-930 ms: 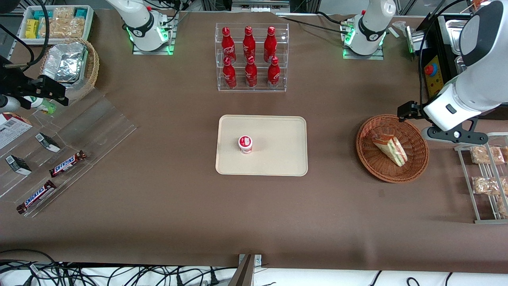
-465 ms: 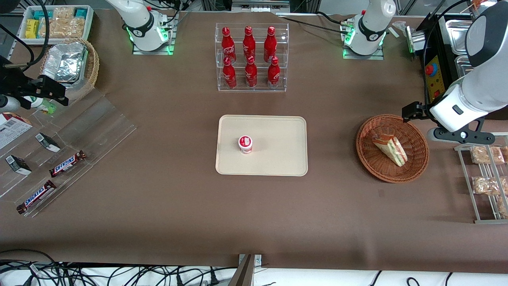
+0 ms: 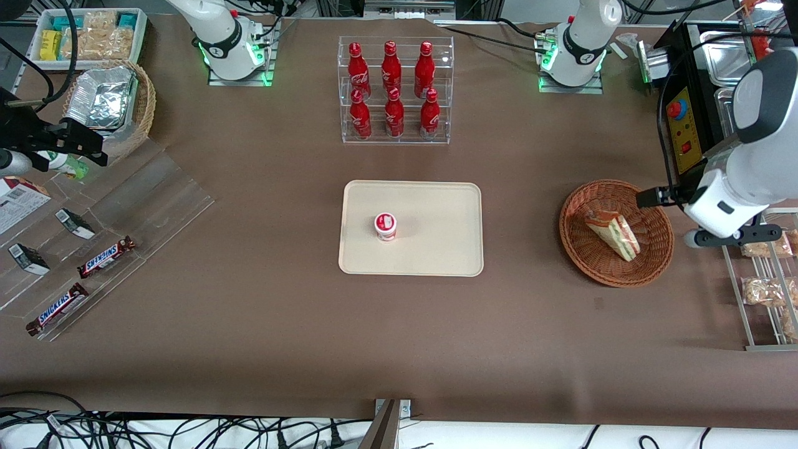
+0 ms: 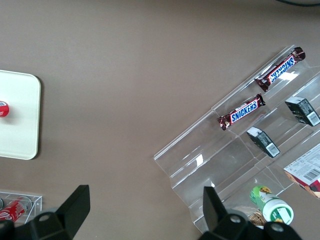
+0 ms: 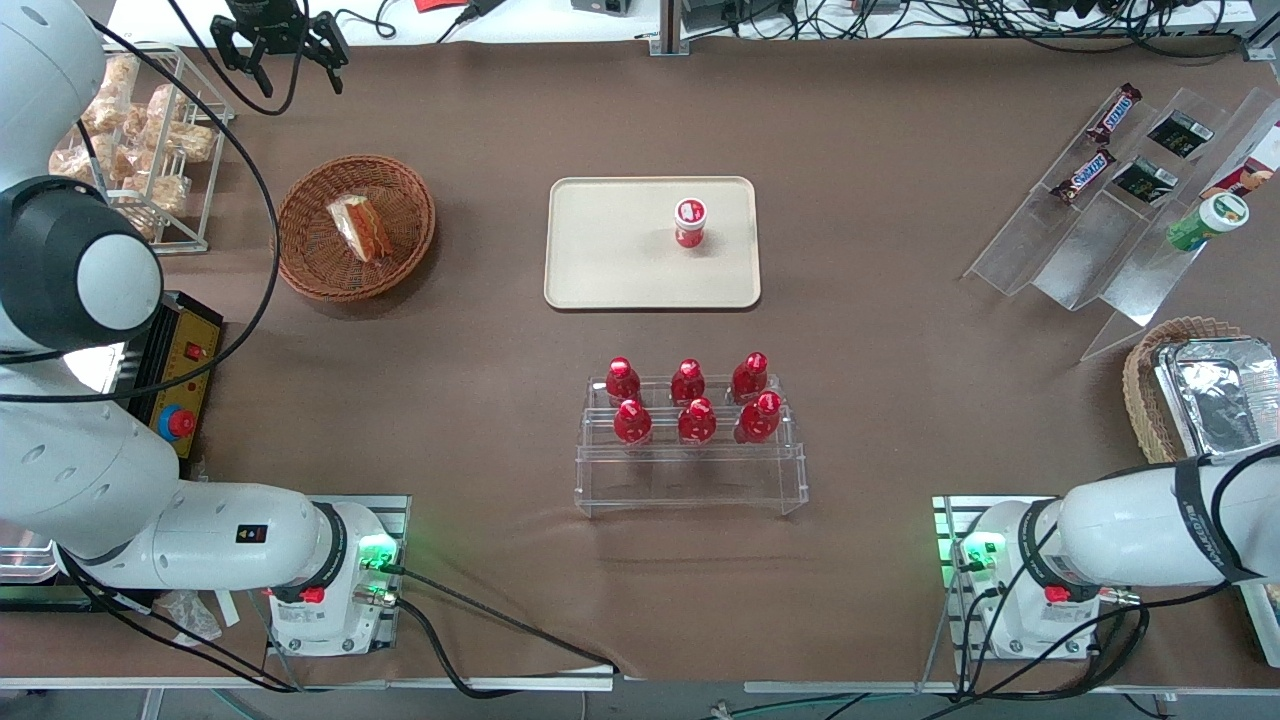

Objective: Place sandwich from basket to tray
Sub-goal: 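Move the left gripper over the wrapped sandwich in the wicker basket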

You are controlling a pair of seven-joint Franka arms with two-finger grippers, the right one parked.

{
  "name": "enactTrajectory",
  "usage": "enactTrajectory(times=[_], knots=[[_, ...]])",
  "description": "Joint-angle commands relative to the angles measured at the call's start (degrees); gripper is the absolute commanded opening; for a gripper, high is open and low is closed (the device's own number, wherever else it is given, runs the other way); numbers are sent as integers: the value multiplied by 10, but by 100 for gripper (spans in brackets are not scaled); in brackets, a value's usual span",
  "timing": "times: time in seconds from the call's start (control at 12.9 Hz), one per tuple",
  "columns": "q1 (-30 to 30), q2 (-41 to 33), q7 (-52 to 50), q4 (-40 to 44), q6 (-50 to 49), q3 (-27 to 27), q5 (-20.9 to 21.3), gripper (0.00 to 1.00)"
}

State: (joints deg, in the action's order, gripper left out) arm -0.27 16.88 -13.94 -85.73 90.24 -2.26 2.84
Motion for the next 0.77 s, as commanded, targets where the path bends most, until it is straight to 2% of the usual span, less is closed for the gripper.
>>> enactTrajectory(times=[0.0,0.39,0.54,0.7], knots=[[8,21,-115,-18,38,-1,-11,100],[8,18,-239,-144,180,0,0,100],[9,9,-277,-207,239,0,32,100],[11,6,-302,-245,280,0,39,100]])
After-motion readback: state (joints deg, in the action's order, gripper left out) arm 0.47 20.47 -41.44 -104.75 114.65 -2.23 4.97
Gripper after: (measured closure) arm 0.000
